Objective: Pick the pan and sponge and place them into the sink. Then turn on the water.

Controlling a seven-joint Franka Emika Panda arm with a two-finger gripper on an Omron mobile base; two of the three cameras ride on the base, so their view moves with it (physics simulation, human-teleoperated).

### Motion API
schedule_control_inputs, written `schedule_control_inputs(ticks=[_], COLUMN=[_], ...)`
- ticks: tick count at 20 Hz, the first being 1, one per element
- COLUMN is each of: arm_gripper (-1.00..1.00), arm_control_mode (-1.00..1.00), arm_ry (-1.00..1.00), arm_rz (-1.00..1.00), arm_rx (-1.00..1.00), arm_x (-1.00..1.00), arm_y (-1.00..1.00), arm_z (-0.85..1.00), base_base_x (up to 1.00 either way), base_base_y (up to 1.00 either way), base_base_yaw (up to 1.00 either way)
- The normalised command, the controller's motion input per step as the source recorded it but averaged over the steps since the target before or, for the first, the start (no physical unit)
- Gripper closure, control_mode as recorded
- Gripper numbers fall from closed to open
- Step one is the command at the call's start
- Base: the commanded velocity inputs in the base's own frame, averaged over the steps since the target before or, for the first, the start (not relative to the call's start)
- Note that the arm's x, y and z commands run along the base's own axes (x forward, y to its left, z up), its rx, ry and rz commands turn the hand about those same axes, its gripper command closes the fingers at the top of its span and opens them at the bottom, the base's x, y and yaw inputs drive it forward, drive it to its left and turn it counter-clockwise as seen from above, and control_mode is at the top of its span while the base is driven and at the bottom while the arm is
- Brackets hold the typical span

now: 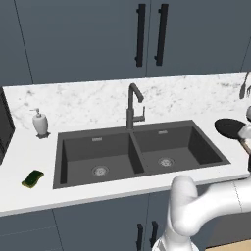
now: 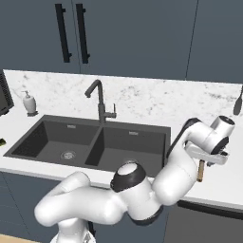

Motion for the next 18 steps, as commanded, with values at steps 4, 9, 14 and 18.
schedule_control_inputs(ticks=[4, 9, 14, 18], arm_gripper=[-1.0, -1.0, 1.0, 1.0], arm_control_mode=[-1.0, -1.0, -1.0, -1.0], arm_ry=[-0.05, -0.06, -0.09, -0.07], arm_rz=[0.02, 0.0, 0.0, 0.02], arm_rx=[0.0, 0.0, 0.0, -0.02], arm_x=[0.29, 0.26, 0.41, 0.3], arm_y=[-0.16, -0.39, -0.09, 0.14], arm_z=[-0.47, -0.49, -0.79, -0.72], base_base_x=[0.0, 0.0, 0.0, 0.0], base_base_y=[0.0, 0.0, 0.0, 0.0], base_base_yaw=[0.0, 0.0, 0.0, 0.0])
